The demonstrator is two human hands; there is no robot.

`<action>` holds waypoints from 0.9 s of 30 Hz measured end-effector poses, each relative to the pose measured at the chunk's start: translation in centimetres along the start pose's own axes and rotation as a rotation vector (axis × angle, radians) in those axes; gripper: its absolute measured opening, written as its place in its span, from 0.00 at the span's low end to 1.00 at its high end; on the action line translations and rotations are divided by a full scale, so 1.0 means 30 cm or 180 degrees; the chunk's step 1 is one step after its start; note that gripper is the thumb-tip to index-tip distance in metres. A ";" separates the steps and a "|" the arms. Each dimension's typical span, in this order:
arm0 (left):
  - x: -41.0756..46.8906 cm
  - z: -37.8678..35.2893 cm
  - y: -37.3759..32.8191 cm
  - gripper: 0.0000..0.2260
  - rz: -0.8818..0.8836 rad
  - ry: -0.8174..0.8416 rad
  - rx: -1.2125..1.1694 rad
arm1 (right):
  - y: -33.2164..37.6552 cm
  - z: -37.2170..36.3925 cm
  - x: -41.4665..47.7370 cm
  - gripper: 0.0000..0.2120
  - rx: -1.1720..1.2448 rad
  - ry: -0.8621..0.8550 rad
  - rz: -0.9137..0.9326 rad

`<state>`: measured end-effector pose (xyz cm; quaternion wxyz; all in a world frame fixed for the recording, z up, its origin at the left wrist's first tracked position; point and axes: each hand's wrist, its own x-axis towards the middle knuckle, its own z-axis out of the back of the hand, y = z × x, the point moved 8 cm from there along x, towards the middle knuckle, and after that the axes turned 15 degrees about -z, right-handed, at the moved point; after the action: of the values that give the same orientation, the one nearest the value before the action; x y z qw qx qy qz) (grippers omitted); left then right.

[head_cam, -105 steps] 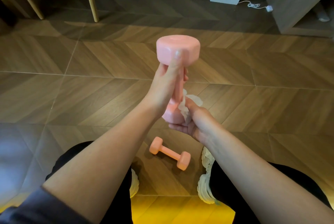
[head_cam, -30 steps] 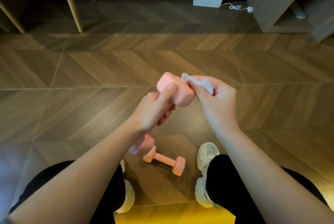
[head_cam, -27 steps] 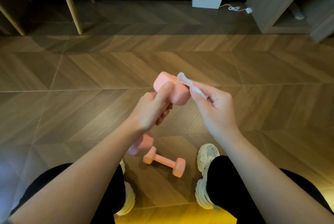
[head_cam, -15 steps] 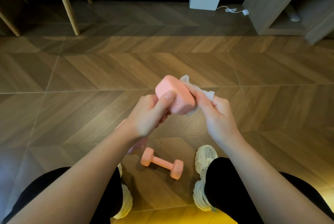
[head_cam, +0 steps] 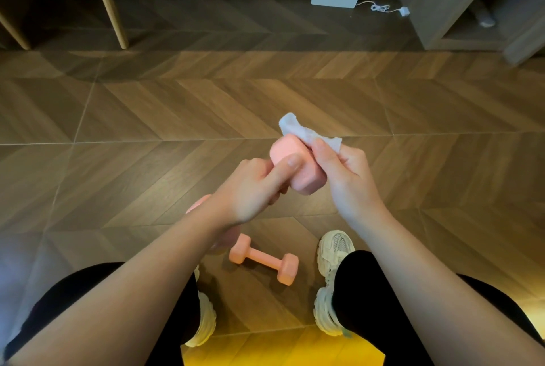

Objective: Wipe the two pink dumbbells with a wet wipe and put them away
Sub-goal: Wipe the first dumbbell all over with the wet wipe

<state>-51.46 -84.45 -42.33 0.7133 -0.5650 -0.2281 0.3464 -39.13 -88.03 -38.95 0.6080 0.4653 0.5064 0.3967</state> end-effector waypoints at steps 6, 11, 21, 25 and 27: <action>0.006 -0.007 -0.002 0.28 -0.0085 0.0136 0.0096 | -0.010 0.007 0.009 0.15 -0.0060 -0.0035 -0.0064; 0.012 0.003 0.004 0.30 -0.0077 0.0077 0.0083 | -0.004 -0.002 0.000 0.17 -0.0138 0.0052 0.0049; 0.013 0.011 -0.003 0.32 -0.0019 -0.0041 -0.0055 | 0.023 -0.016 -0.001 0.16 -0.0106 0.0116 0.0227; 0.011 0.035 0.008 0.32 0.0117 -0.0238 -0.0107 | 0.009 -0.014 -0.011 0.17 -0.0207 0.0028 0.0235; 0.010 0.022 0.013 0.32 0.0102 -0.0188 -0.0138 | 0.014 -0.015 -0.004 0.18 -0.0186 0.0027 0.0190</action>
<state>-51.81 -83.75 -42.54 0.6882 -0.5734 -0.2474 0.3692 -39.61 -87.98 -38.55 0.6071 0.4606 0.4830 0.4312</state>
